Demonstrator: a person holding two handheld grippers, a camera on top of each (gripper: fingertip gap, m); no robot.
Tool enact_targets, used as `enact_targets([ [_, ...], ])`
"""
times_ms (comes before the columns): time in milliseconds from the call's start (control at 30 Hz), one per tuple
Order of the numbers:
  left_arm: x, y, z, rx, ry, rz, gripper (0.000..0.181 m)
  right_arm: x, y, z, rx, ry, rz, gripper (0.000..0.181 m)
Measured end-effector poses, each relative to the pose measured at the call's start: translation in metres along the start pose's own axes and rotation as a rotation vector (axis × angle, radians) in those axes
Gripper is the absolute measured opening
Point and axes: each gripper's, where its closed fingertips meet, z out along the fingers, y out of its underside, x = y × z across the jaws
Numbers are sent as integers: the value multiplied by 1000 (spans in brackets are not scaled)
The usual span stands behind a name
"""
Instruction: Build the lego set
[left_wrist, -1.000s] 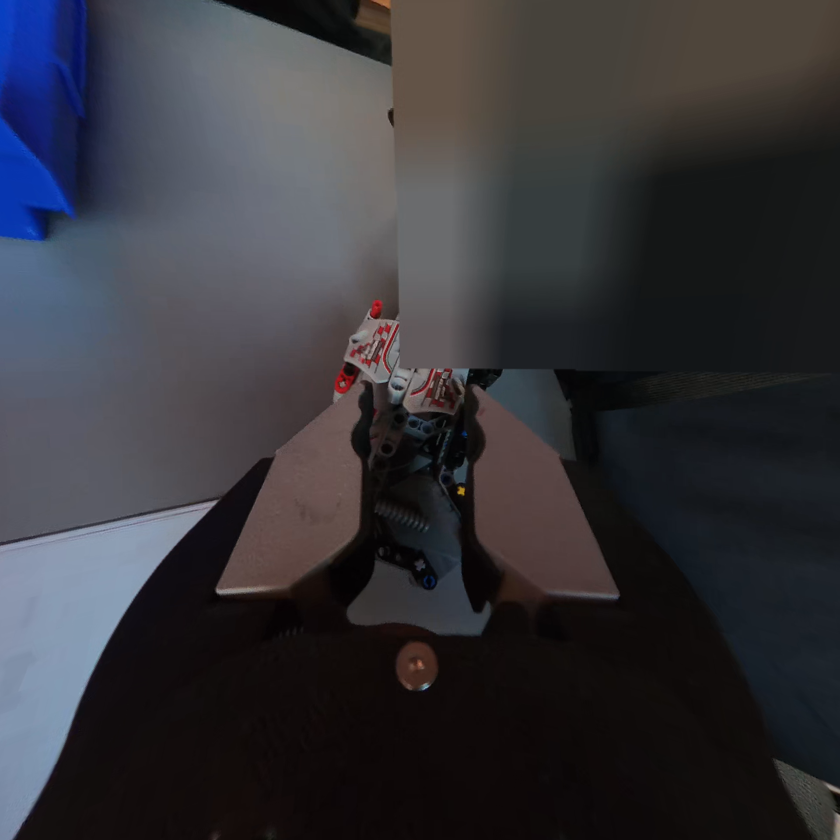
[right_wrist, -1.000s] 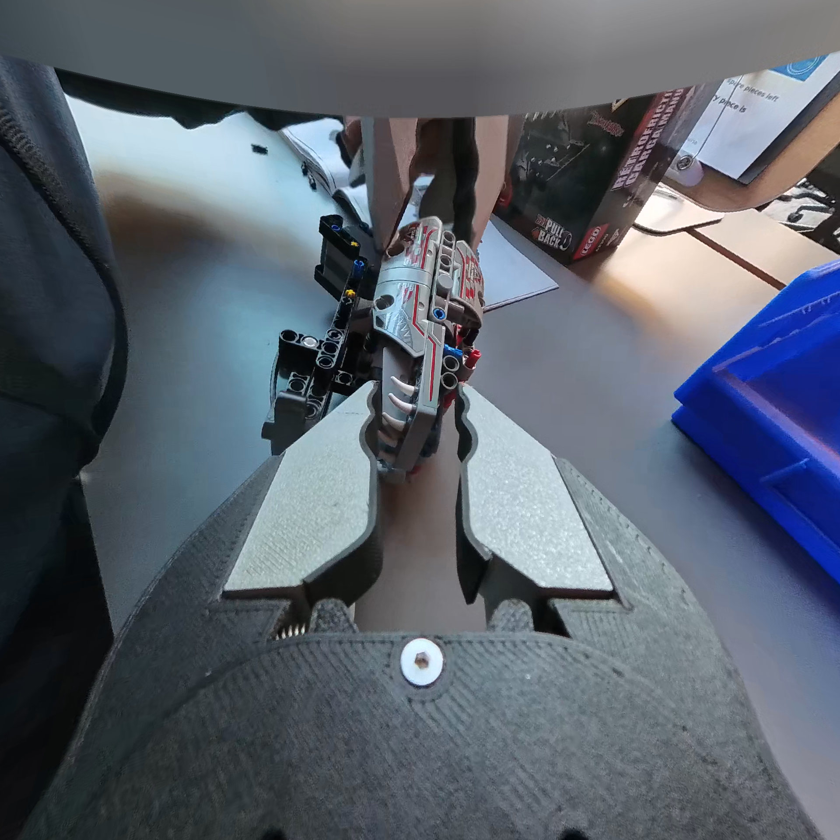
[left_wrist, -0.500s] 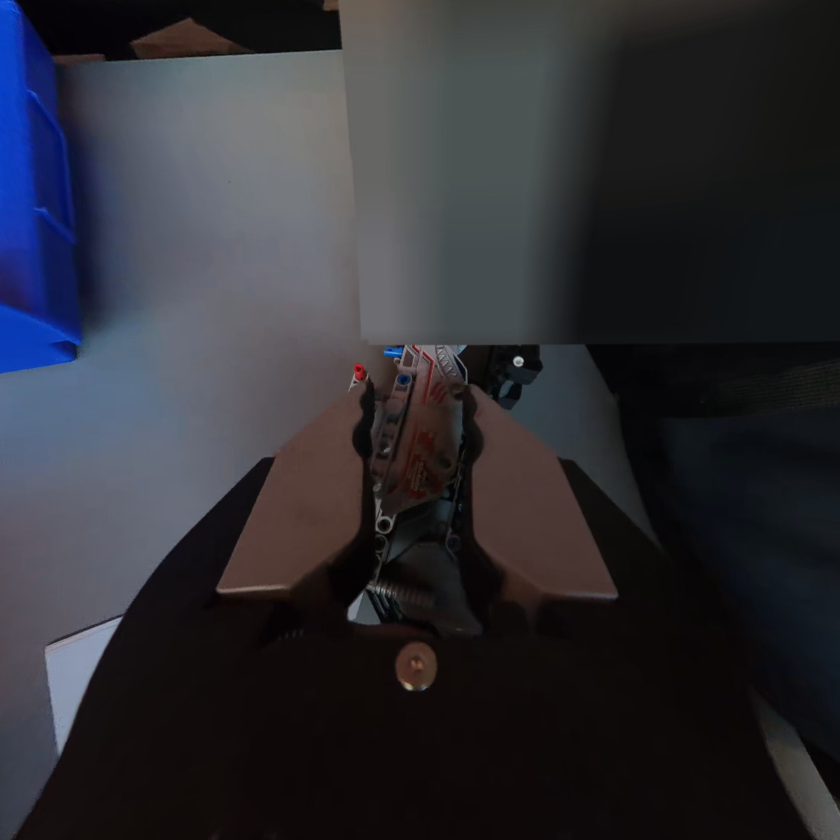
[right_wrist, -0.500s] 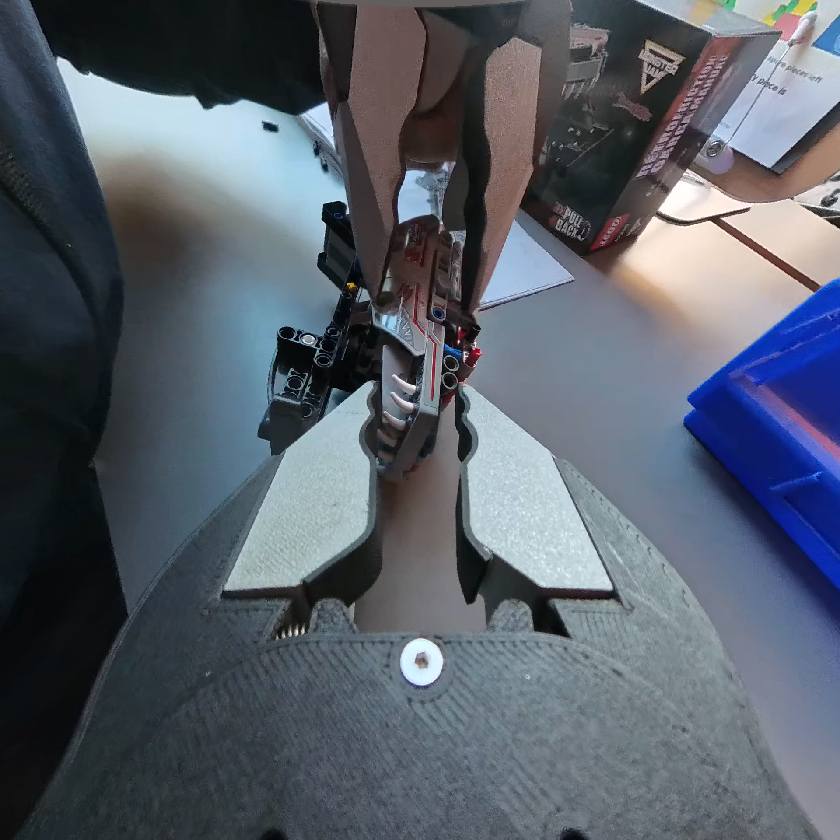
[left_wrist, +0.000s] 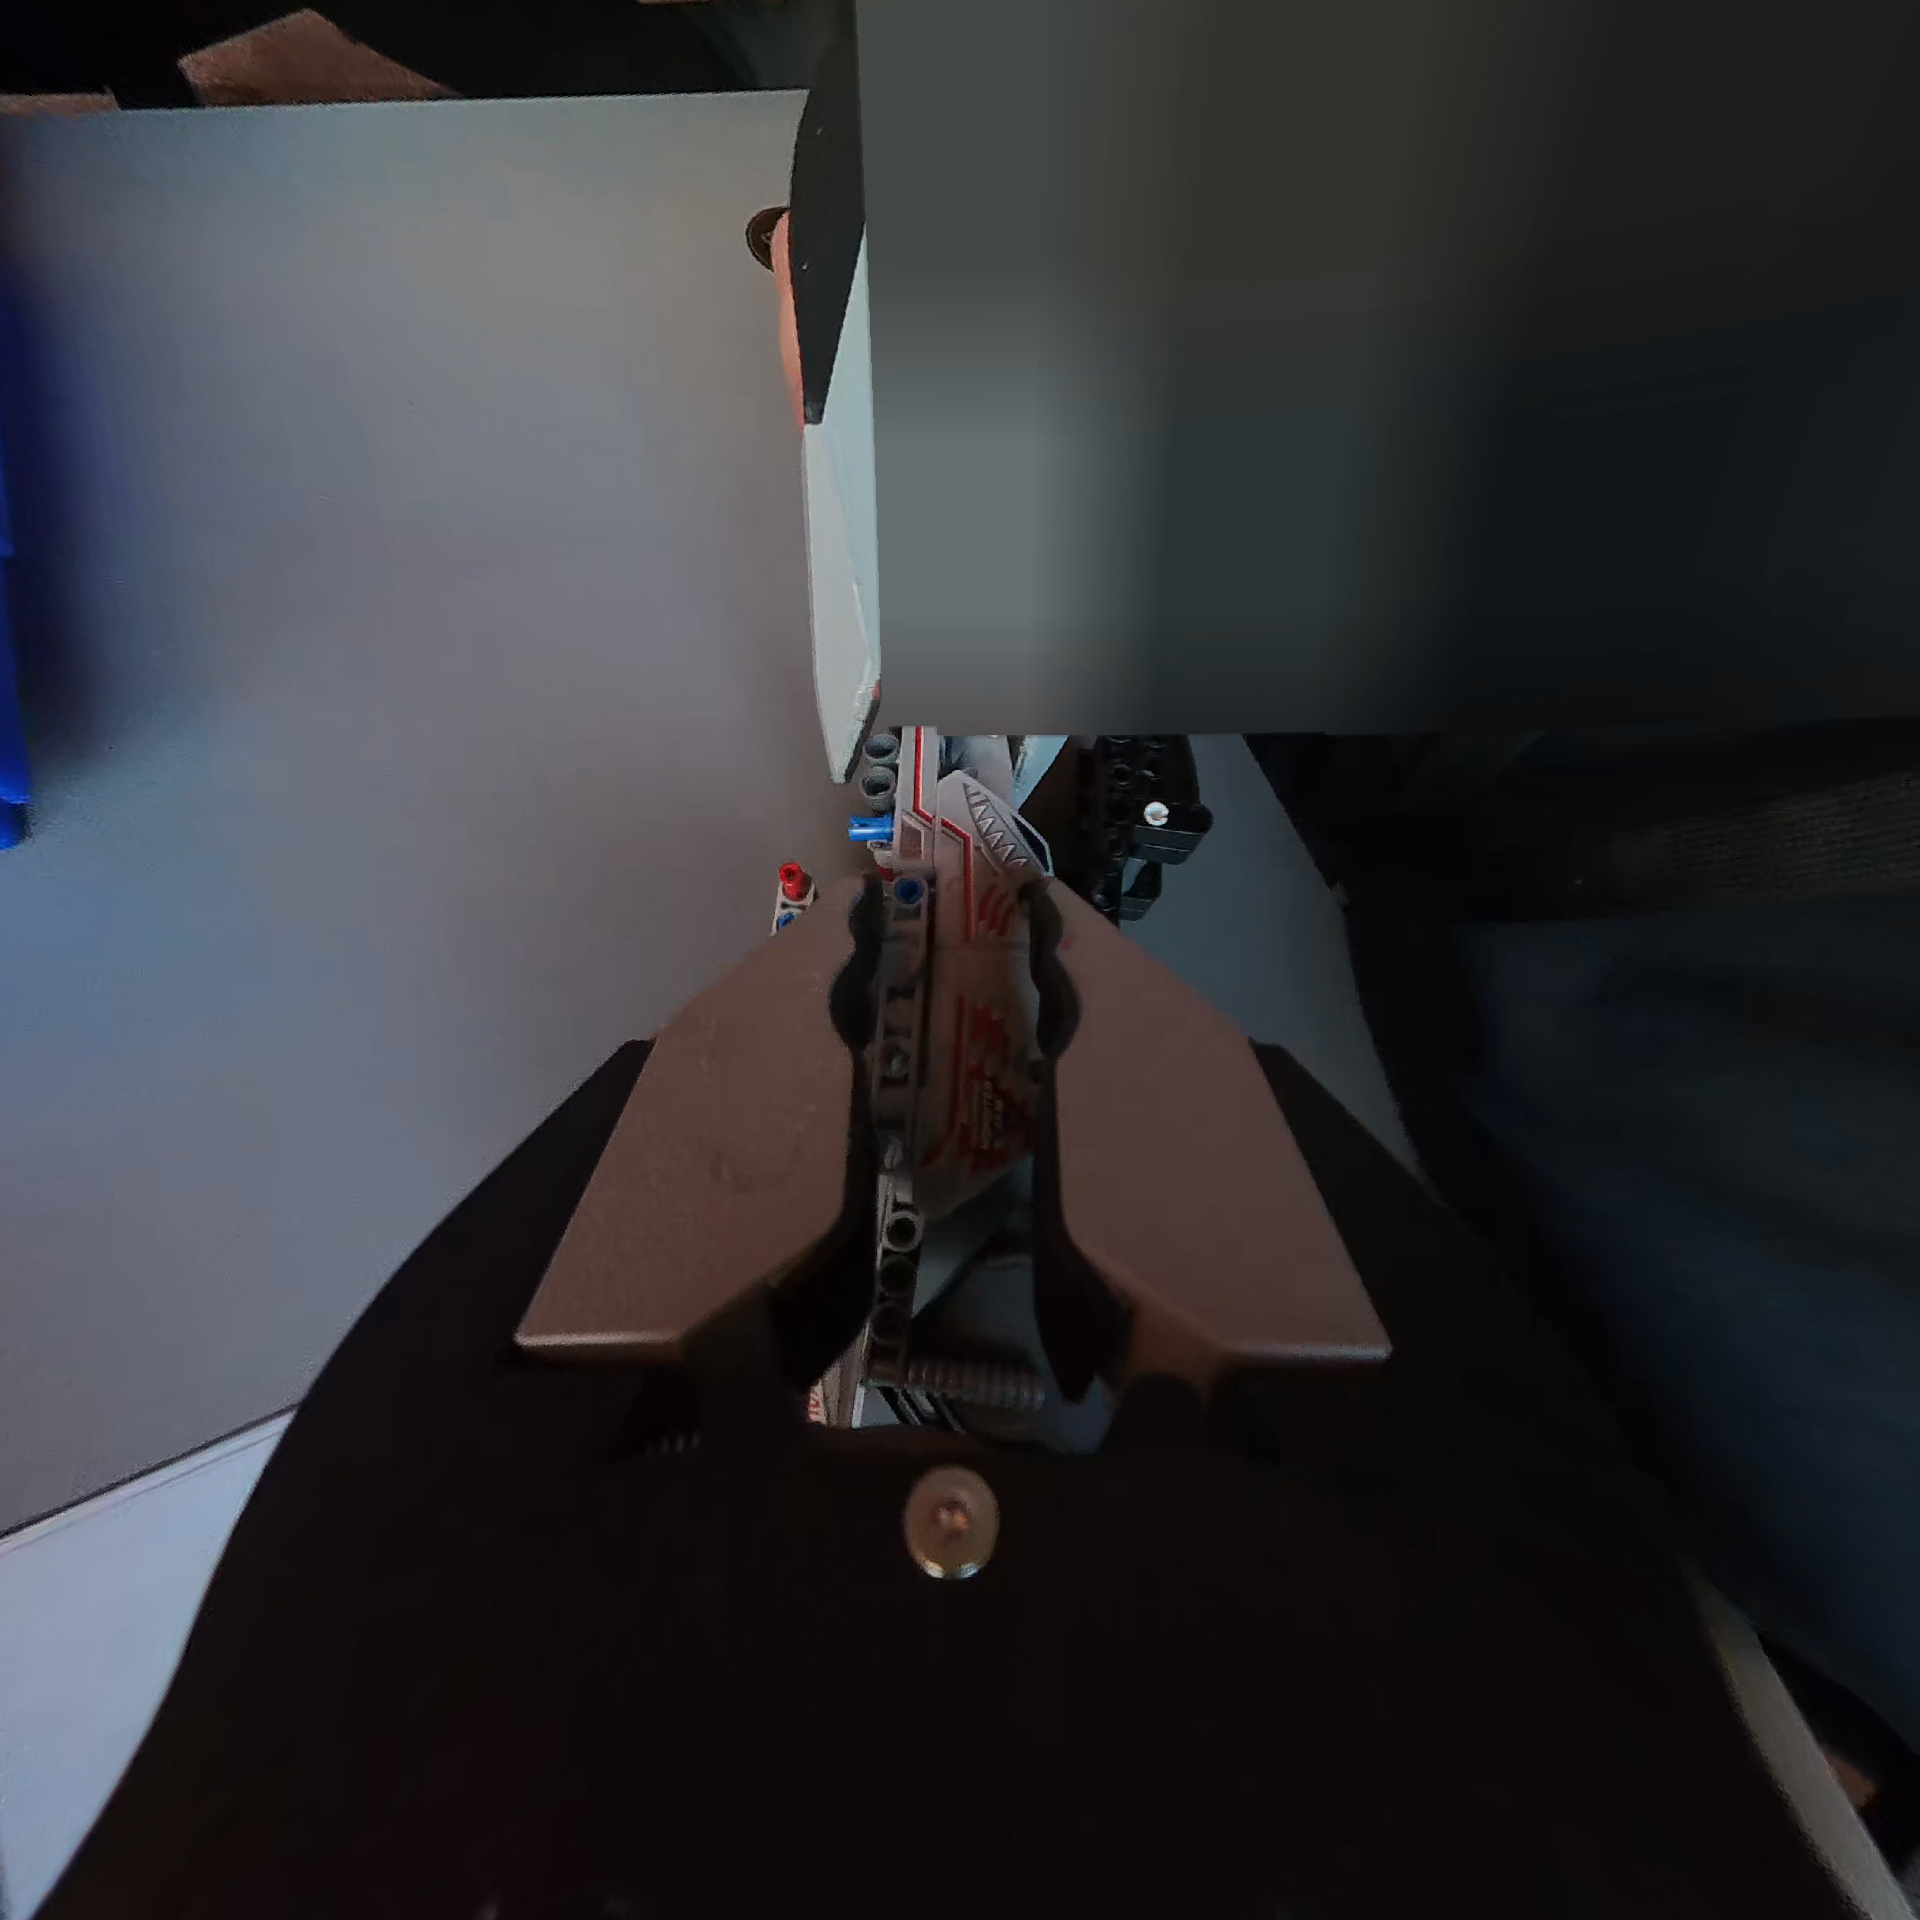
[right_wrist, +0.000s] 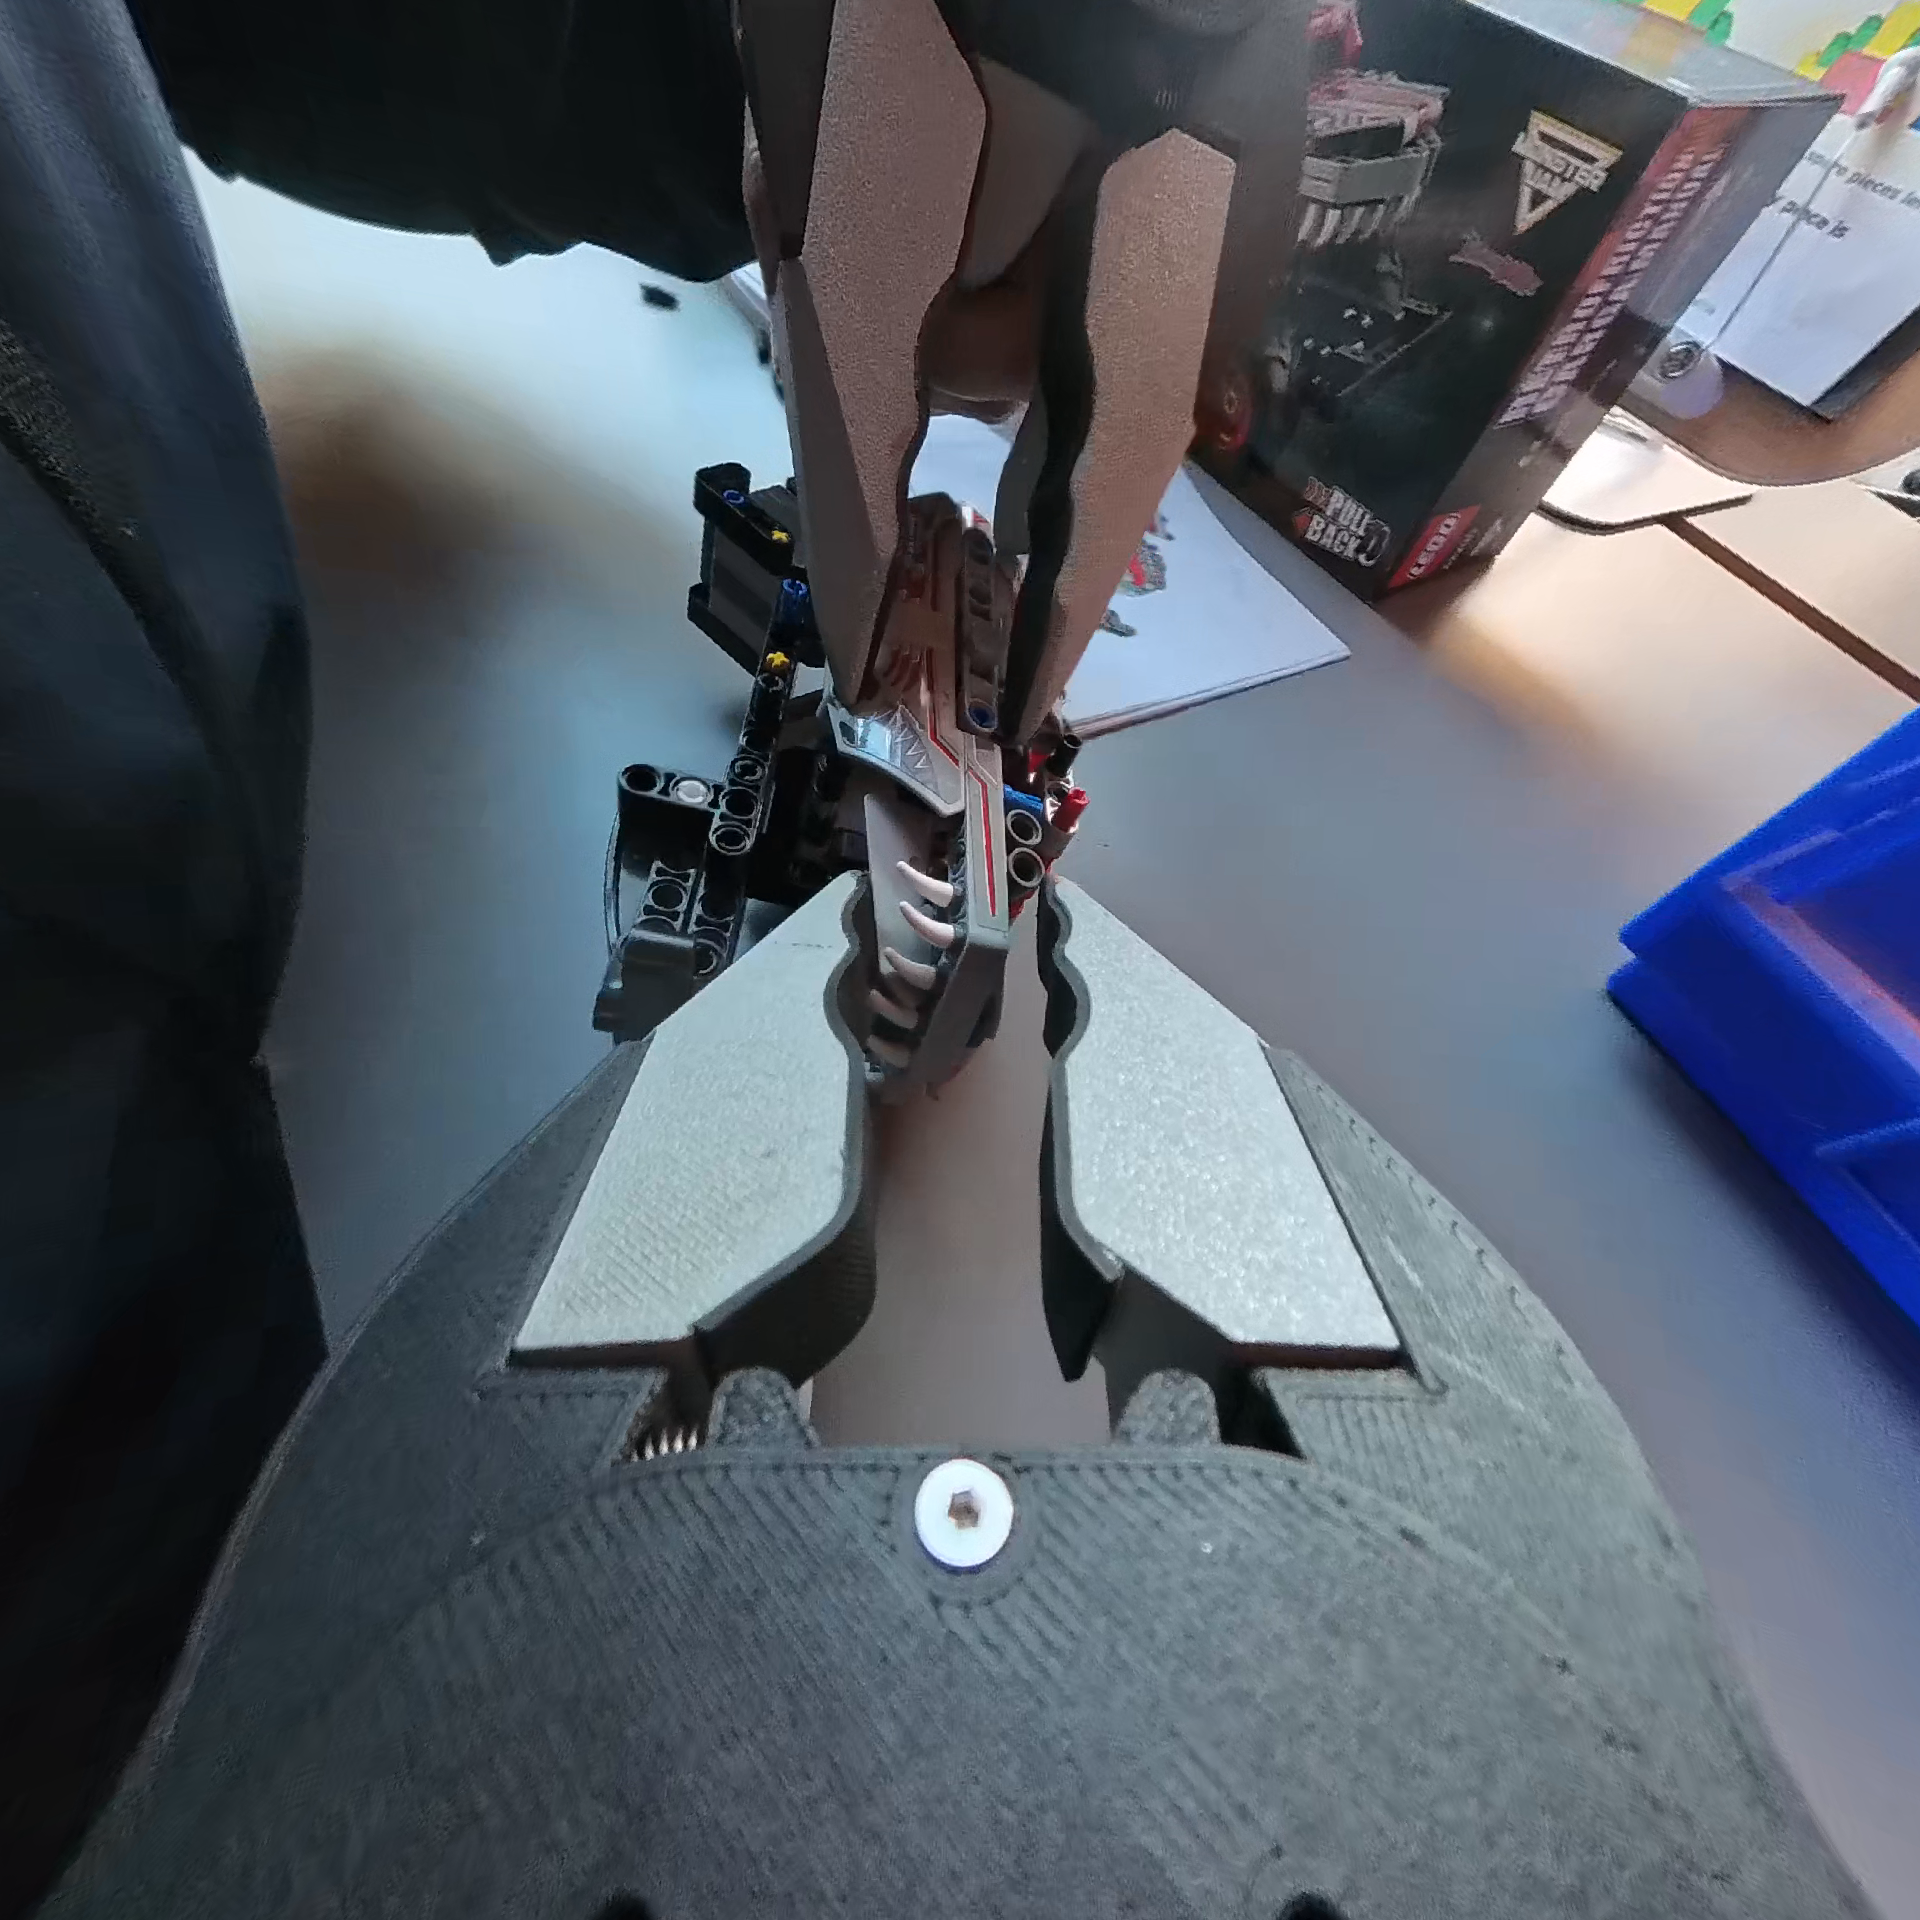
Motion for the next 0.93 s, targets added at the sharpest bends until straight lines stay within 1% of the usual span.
enact_targets([
  [133,21,4,4,31,27,-71,26,-20,-2,-1,24,-60,-33,29],
  [267,54,10,7,48,17,-105,26,-52,-6,-3,35,-152,-97,29],
  [333,66,15,8,35,-8,-120,35,-69,-8,-3,37,-209,-109,28],
  [367,74,17,8,30,-9,-125,35,-77,-7,-3,29,-236,-111,26],
  [433,86,20,10,26,-5,-127,33,-88,-7,-2,23,-270,-108,24],
  [500,94,21,12,22,11,-122,26,-93,-5,-2,6,-287,-111,25],
  [567,97,21,12,19,24,-117,26,-96,-5,-5,1,-312,-95,26],
  [667,96,22,12,13,59,-120,25,-92,-6,-17,-11,-375,-53,29],
  [767,96,22,12,15,91,-124,25,-83,-12,-30,-11,-488,49,30],
  [833,96,22,12,20,104,-126,25,-67,-17,-28,-41,-496,117,26],
  [933,95,22,12,35,114,-140,26,-60,-25,-17,-105,-572,214,10],
])
